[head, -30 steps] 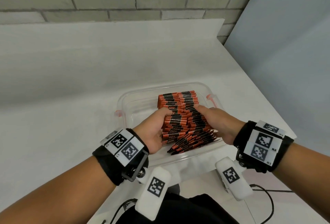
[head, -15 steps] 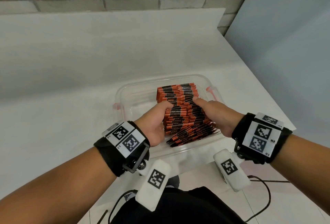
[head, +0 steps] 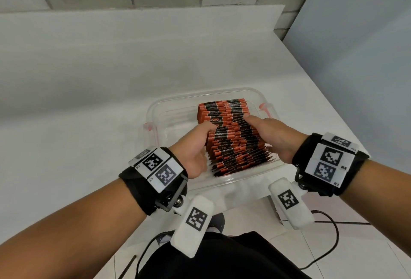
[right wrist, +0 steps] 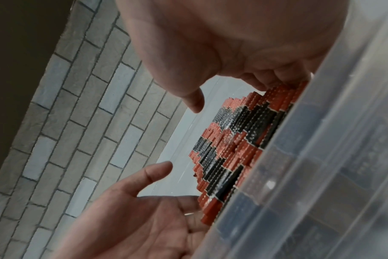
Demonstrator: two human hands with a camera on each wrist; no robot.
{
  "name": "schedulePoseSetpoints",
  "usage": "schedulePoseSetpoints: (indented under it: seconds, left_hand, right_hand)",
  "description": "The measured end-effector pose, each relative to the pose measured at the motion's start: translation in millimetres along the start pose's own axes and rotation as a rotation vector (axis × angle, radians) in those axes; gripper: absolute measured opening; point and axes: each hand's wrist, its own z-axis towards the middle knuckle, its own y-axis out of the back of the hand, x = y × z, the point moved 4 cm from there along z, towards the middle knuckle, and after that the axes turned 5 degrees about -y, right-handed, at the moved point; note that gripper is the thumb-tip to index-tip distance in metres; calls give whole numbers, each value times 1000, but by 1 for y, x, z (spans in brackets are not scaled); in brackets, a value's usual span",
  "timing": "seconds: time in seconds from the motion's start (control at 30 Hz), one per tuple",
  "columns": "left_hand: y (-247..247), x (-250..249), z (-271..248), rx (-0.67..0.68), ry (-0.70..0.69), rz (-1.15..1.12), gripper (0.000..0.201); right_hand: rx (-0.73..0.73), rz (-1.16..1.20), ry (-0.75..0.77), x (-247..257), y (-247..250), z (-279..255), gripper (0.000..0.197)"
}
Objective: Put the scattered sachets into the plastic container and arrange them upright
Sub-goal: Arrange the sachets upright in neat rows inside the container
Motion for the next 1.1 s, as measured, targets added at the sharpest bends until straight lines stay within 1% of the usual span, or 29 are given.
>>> schedulePoseSetpoints:
  seconds: [0.07,0.13,0.2,0.23,0.27,0.3,0.37,0.4,0.47,0.5,0.57,0.67,0.7,0.77,0.83,0.87,0.97,1.03,1.1]
  left_hand:
    - [-3,3,0,25,17,-3,20]
    - [-3,2,1,10,9,11,23]
    - [1,-1,4,-18,-15,9,28]
    - [3,-5,6,-36,-40,19,30]
    - [5,-11,6,-60,-69,36,32]
    - [7,-16,6,-87,-94,46,34]
    - [12,-22,13,-103,-118,20,40]
    - [12,-23,16,-81,-118,3,43]
    - [10,-23,16,-21,-95,-22,46]
    - [9,-22,18,-6,-90,-39,47]
    - [11,-21,21,1,-87,-75,48]
    - [11,-22,20,4,-84,-53,49]
    - [12,-23,20,-12,-87,-36,47]
    - [15,-25,23,-61,-99,-32,43]
    - [15,-26,26,-49,-90,-50,43]
    - [14,-26,26,-24,-74,-55,43]
    - [11,-24,26,23,-35,-67,49]
    - [13,-25,27,21,-28,-77,50]
    - [15,-28,28,0,-26,-103,50]
  right_hand:
    - [-3,-18,11,1,-1,-1,54]
    - [-25,-83,75,4,1,-7,53]
    - [-58,-233,210,14,5,-24,41]
    - [-55,-361,298,20,6,-34,35]
    - [-17,-497,378,25,6,-43,37]
    - [55,-633,429,28,2,-51,40]
    - [215,-875,441,29,-12,-61,41]
    - [266,-968,436,27,-18,-59,40]
    - [331,-1087,435,22,-28,-52,37]
    - [339,-1124,436,21,-32,-50,36]
    - [328,-1171,432,19,-36,-46,37]
    - [320,-1157,434,20,-38,-47,35]
    - [303,-1140,456,23,-37,-48,34]
    - [224,-1113,512,33,-34,-46,32]
    - [149,-1122,535,42,-33,-43,35]
    - [148,-1154,518,43,-34,-42,38]
    - [245,-1312,417,37,-43,-37,54]
    - [269,-1302,405,39,-42,-35,55]
    - [229,-1223,445,49,-37,-29,51]
